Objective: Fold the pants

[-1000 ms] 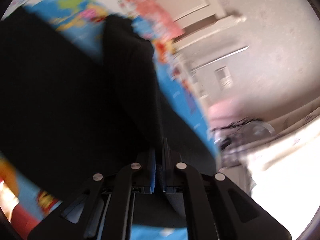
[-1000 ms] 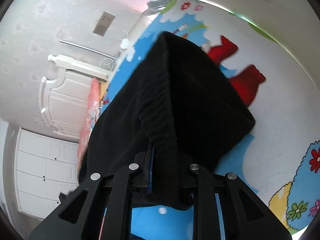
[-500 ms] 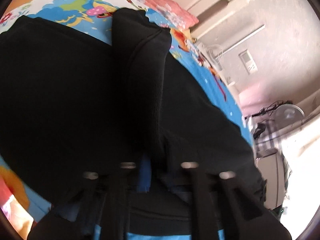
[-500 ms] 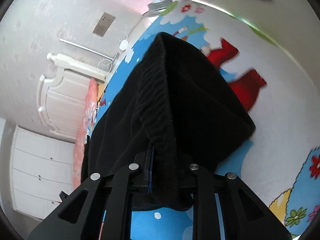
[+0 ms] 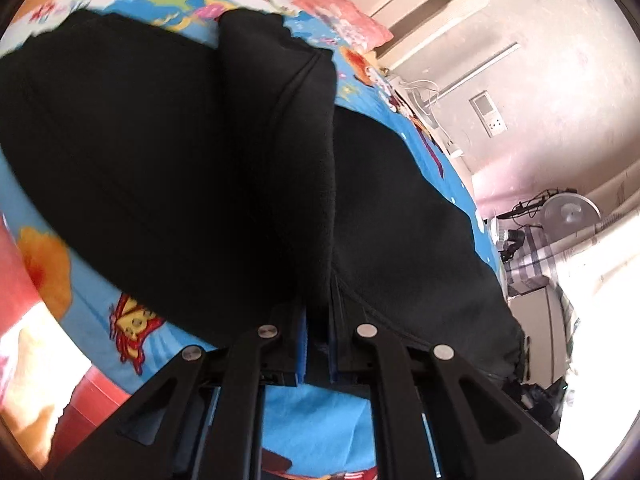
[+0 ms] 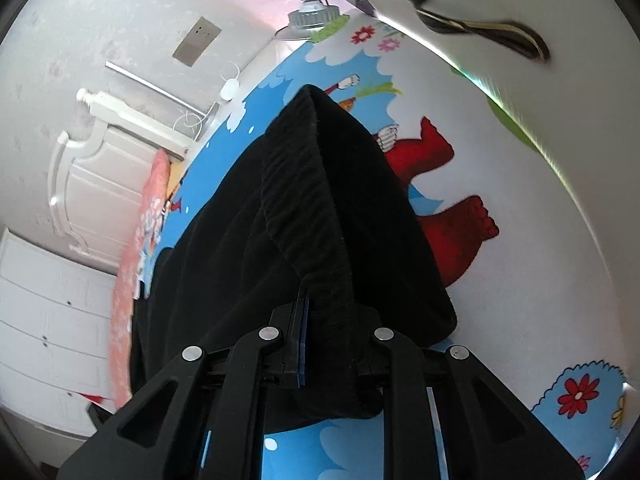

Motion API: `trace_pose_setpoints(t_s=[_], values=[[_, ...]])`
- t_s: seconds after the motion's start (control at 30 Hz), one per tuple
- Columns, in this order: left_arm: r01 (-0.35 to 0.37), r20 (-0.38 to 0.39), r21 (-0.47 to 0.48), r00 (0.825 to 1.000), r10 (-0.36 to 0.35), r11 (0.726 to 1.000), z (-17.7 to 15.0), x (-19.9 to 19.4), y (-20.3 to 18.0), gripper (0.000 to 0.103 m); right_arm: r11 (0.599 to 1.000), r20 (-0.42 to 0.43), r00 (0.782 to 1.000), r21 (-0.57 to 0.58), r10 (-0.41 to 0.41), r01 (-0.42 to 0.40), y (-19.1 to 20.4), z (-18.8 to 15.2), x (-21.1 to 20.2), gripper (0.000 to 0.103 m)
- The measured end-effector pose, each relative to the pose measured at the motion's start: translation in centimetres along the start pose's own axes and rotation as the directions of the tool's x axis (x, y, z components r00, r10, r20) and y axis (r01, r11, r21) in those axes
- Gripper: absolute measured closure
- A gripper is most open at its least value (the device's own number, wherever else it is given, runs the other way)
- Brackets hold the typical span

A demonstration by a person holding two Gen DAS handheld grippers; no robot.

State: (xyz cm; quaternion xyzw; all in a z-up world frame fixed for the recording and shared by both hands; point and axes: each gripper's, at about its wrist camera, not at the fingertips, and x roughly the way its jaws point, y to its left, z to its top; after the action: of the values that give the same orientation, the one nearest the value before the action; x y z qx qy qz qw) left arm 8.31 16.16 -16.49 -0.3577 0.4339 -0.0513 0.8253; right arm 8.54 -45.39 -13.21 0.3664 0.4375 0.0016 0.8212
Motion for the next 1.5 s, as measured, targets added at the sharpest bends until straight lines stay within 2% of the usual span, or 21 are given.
trace_pose_setpoints(t_s=[0.17,0.23,0.3,0.47,0.53,0.6,0.7,0.83,1.03,1.13,1.23,1.27,1.3,1.33,1.37,1.43,1.47,1.5], values=[[0.020,0.049,0.006,0.999,-0.021,1.000,-0.1,-2.4,-0.4,0.095,1.000,0.011,1.000,-0.014,0.019,-0.019,1.1,-0.1,-1.5,0.086],[0.010,0.032,0.003,0.999,-0.010,1.000,-0.3,-1.9,0.1,0.096,1.000,-0.006,1.000,-0.012,-0.014,0.014,0.7,-0.1,-0.5,0.086],[0.005,-0.002,-0.050,1.000,-0.005,0.999,-0.7,-0.9,0.9,0.096,1.000,-0.015,1.000,0.023,-0.003,0.003,0.0,-0.1,-0.3,0.086],[0.011,0.039,-0.036,0.999,-0.010,0.999,-0.8,-2.5,0.5,0.097,0.999,0.017,1.000,-0.022,0.023,-0.023,2.1,0.0,-2.9,0.087],[0.001,0.031,-0.029,1.000,0.000,1.000,-0.9,-2.0,0.6,0.097,0.999,0.017,1.000,-0.042,-0.008,0.009,2.1,0.1,-2.5,0.087],[-0.010,0.002,-0.065,1.000,0.010,0.998,-1.3,-1.0,1.5,0.098,0.999,-0.016,0.999,-0.014,-0.042,0.041,1.0,0.0,-0.7,0.086],[-0.021,0.011,-0.065,1.000,0.022,0.998,-1.8,-1.1,1.7,0.098,1.000,-0.022,1.000,0.014,-0.017,0.017,0.1,-0.4,-0.8,0.087],[-0.032,0.036,-0.049,0.999,0.034,0.998,-1.8,-1.8,0.9,0.099,0.999,-0.017,0.999,-0.016,-0.028,0.028,0.8,-0.1,-1.2,0.087],[-0.040,0.007,-0.073,0.999,0.041,0.997,-2.5,-0.8,1.8,0.099,0.987,0.014,0.991,-0.089,-0.131,0.131,1.3,-0.7,-0.3,0.086],[-0.043,0.019,-0.051,0.999,0.044,0.998,-2.5,-0.9,1.6,0.099,0.973,0.050,0.981,-0.129,-0.188,0.193,1.9,-1.1,-0.8,0.083],[-0.041,0.018,-0.045,0.999,0.042,0.998,-2.7,-0.6,1.7,0.099,0.948,0.075,0.958,-0.146,-0.275,0.284,2.3,-1.4,-1.6,0.075],[-0.043,0.023,-0.036,0.999,0.044,0.998,-2.8,-0.7,1.7,0.098,0.938,0.081,0.950,-0.154,-0.301,0.310,2.6,-1.6,-1.9,0.058],[-0.045,0.025,-0.031,0.999,0.046,0.999,-2.9,-0.7,1.6,0.098,0.920,0.106,0.935,-0.174,-0.338,0.352,3.4,-2.1,-2.6,0.028],[-0.051,0.030,-0.016,0.998,0.051,0.999,-3.0,-0.7,1.5,0.097,0.883,0.157,0.901,-0.187,-0.405,0.430,4.3,-2.7,-3.3,0.018],[-0.057,0.034,-0.004,0.998,0.057,0.998,-3.0,-0.7,1.4,0.096,0.826,0.252,0.846,-0.213,-0.470,0.522,6.1,-3.6,-4.4,0.015],[-0.082,0.045,0.030,0.996,0.080,0.996,-3.2,-0.7,1.1,0.092,0.752,0.372,0.787,-0.273,-0.493,0.600,8.7,-4.9,-5.8,0.015],[-0.104,0.055,0.054,0.993,0.101,0.993,-3.3,-0.8,0.9,0.087,0.712,0.434,0.746,-0.279,-0.505,0.644,10.1,-5.4,-6.4,0.013],[-0.120,0.064,0.068,0.991,0.116,0.990,-3.4,-0.8,0.8,0.084,0.699,0.494,0.723,-0.279,-0.483,0.658,12.1,-6.0,-7.0,0.013]])
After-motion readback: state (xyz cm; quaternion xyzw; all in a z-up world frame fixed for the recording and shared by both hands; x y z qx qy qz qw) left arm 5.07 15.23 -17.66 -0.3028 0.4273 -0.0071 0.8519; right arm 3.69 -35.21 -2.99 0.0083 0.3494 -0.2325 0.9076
